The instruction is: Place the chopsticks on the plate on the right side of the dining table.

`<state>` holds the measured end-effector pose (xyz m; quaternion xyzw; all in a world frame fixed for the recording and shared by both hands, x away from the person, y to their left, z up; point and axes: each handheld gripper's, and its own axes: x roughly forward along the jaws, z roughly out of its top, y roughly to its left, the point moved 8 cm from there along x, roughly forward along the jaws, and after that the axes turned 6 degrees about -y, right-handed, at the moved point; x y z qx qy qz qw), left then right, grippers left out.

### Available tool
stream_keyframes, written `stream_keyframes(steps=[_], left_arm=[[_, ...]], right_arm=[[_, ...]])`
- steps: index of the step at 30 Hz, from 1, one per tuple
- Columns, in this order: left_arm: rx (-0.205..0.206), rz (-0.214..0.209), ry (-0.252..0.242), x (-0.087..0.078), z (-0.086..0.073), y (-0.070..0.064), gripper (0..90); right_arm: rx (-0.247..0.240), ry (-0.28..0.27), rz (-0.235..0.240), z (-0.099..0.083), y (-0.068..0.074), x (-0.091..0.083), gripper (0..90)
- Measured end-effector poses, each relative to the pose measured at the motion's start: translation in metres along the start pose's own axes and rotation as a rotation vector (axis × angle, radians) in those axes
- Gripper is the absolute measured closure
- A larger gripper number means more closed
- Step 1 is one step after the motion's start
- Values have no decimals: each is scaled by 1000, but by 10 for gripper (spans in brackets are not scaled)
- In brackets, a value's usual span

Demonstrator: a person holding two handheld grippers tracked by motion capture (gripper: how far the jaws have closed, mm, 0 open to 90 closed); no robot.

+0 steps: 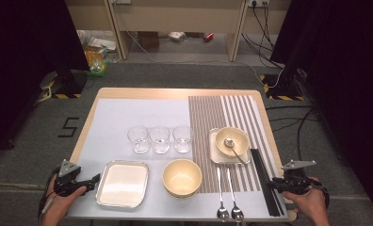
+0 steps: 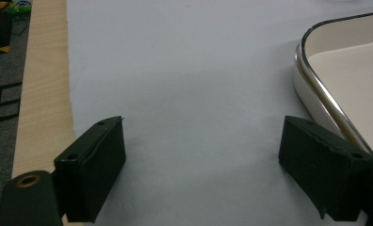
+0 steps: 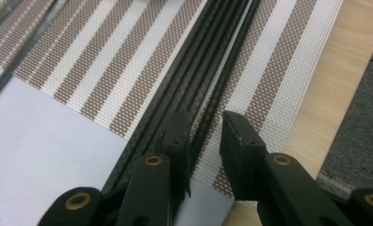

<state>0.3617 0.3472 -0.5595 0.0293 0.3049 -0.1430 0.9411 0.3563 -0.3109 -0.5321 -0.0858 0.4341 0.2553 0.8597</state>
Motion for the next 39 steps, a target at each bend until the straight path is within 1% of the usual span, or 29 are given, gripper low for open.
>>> stream_keyframes(steps=[3, 6, 7, 10, 11, 15, 16, 20, 22, 23, 24, 28, 31, 32, 33, 34, 35, 37, 38, 39], left_arm=[[0, 1, -2, 0, 0, 0, 144], [1, 1, -2, 0, 0, 0, 144], [0, 5, -7, 1, 0, 0, 145], [2, 6, -2, 0, 0, 0, 144], [2, 5, -1, 0, 0, 0, 144], [2, 7, -2, 0, 0, 0, 144], [2, 7, -2, 0, 0, 0, 144], [2, 7, -2, 0, 0, 0, 144], [2, 7, -2, 0, 0, 0, 144], [3, 7, -2, 0, 0, 0, 144], [3, 7, -2, 0, 0, 0, 144], [3, 8, -2, 0, 0, 0, 144], [3, 8, -3, 0, 0, 0, 144], [3, 8, -2, 0, 0, 0, 144], [3, 8, -2, 0, 0, 0, 144], [3, 8, -2, 0, 0, 0, 144], [3, 8, -3, 0, 0, 0, 144], [3, 7, -2, 0, 0, 0, 144], [2, 7, -2, 0, 0, 0, 144], [2, 7, -2, 0, 0, 0, 144]], right_arm=[[5, 3, 8, 0, 0, 0, 732], [4, 17, 9, 1, -1, 0, 744], [3, 26, 8, 1, -2, 0, 750], [23, 64, 26, 3, -4, 1, 776], [27, 82, 37, 4, -6, 1, 797], [97, 139, 97, 8, -13, 3, 805], [124, 155, 108, 9, -12, 3, 807], [173, 197, 101, 11, -13, 5, 811], [184, 206, 104, 12, -15, 6, 814], [218, 222, 101, 12, -14, 5, 816], [226, 224, 107, 13, -14, 6, 819], [235, 265, 82, 15, -14, 7, 819], [251, 300, 63, 17, -13, 8, 821], [256, 309, 64, 17, -13, 8, 822], [272, 323, 60, 18, -13, 8, 823], [266, 331, 66, 18, -13, 9, 824], [274, 345, 62, 19, -14, 9, 825], [267, 360, 64, 19, -16, 10, 828], [281, 373, 62, 20, -15, 10, 829], [284, 383, 58, 20, -15, 11, 830]])
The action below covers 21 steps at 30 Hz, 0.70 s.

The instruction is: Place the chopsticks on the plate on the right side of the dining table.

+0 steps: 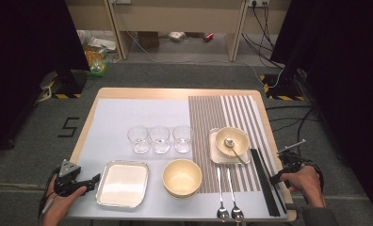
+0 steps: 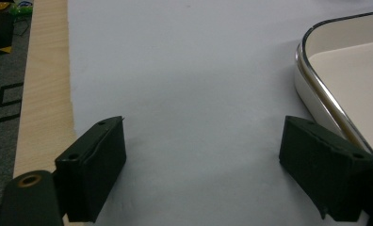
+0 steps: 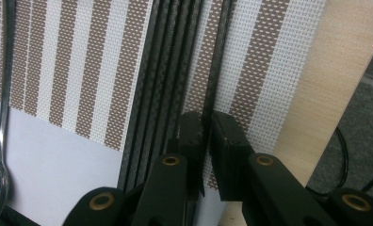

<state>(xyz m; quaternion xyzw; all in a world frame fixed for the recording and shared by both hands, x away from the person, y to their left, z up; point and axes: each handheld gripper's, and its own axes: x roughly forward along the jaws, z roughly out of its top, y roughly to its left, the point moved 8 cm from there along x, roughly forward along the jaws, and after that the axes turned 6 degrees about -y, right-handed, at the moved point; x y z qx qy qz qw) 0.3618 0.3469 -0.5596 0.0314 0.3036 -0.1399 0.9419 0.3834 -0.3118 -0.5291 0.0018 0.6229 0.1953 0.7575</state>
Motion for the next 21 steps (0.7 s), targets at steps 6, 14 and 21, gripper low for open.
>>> stream_keyframes(steps=[6, 14, 21], left_arm=[[0, 0, -1, 0, 0, 0, 144], [0, -1, 0, 0, 0, 0, 145], [0, -1, 0, 0, 0, 0, 144]], right_arm=[[22, 54, -14, 4, 0, 1, 841], [65, 8, 50, 2, -5, 0, 858], [66, -48, 95, -1, -8, 0, 858]])
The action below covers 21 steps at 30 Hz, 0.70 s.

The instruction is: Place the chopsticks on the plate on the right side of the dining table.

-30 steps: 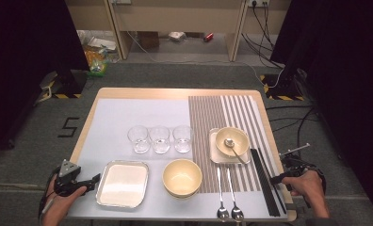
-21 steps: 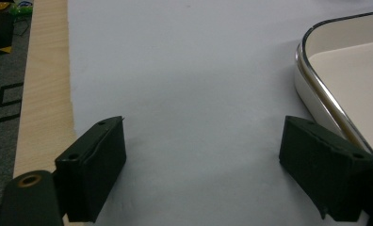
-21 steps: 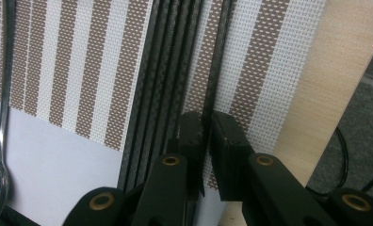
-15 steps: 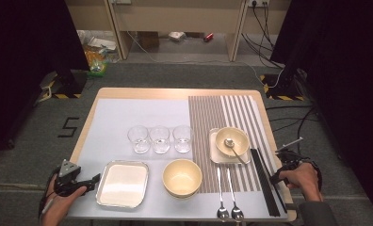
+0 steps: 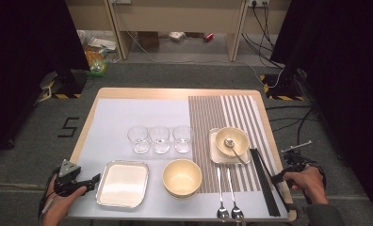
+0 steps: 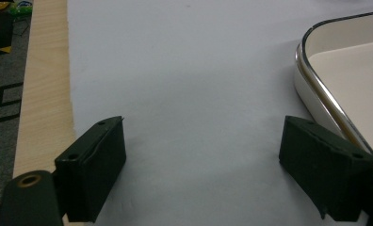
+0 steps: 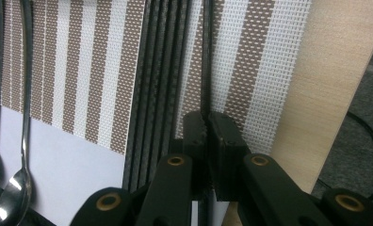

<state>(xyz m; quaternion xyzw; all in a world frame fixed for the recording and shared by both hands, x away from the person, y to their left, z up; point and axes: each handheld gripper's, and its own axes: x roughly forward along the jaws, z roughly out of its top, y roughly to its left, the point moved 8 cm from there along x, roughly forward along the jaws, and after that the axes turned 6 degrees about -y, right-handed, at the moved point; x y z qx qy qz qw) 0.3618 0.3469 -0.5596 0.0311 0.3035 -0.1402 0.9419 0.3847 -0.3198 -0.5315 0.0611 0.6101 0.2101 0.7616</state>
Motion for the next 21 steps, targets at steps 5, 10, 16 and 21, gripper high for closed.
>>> stream_keyframes(steps=[5, 10, 16, 21], left_arm=[[-1, 1, -2, 0, 0, 0, 145], [0, 0, 0, 0, 0, 0, 144], [0, 0, 0, 0, 0, 0, 144], [2, 0, 1, 0, 0, 0, 144]], right_arm=[[-12, -16, 17, -1, -2, -1, 859], [-28, -22, 30, -2, 0, -2, 862], [-61, -54, 20, 5, 0, -8, 862], [-84, -92, 15, 17, 5, -17, 862]])
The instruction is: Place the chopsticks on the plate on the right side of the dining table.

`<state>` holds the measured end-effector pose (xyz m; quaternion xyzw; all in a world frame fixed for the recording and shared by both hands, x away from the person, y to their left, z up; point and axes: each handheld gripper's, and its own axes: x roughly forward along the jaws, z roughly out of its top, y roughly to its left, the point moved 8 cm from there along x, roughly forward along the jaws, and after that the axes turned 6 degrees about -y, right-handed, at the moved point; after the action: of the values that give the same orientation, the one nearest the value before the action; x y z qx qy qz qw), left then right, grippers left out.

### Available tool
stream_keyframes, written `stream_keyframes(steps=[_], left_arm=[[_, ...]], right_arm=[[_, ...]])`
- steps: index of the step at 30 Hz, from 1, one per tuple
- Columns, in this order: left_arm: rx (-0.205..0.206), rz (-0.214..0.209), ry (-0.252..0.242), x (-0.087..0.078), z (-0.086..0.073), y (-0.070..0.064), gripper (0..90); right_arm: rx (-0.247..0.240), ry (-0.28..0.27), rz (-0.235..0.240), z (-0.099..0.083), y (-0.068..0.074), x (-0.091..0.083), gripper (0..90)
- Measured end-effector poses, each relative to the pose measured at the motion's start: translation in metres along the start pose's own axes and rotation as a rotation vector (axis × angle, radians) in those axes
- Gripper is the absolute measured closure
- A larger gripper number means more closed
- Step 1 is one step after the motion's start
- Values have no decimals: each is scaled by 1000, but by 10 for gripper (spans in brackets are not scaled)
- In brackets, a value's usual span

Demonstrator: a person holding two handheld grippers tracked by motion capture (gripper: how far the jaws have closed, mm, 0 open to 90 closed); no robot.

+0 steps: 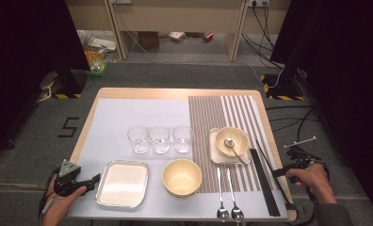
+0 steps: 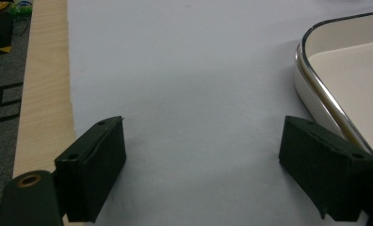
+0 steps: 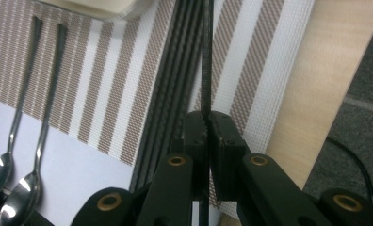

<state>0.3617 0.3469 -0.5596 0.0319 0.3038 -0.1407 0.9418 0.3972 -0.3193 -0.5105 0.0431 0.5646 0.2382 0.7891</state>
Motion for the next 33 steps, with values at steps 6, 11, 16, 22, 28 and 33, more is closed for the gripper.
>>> stream_keyframes(steps=[6, 11, 16, 22, 28, 33], left_arm=[[-2, 0, -1, 0, 0, 0, 144], [-3, 2, -9, 1, 0, 0, 145], [-2, -1, 0, 0, 0, 0, 144], [-2, 1, -2, 0, 0, 0, 145], [-1, 1, -7, 1, 0, 0, 145], [-1, 3, -9, 1, 0, 0, 145]], right_arm=[[-38, -12, -3, 20, 8, -3, 862], [-57, -14, -10, 35, 14, 2, 862], [-62, -26, -4, 50, 20, 7, 862], [-70, -29, -6, 66, 27, 14, 862], [-83, -19, -11, 78, 34, 23, 862], [-89, -6, -25, 86, 38, 30, 862]])
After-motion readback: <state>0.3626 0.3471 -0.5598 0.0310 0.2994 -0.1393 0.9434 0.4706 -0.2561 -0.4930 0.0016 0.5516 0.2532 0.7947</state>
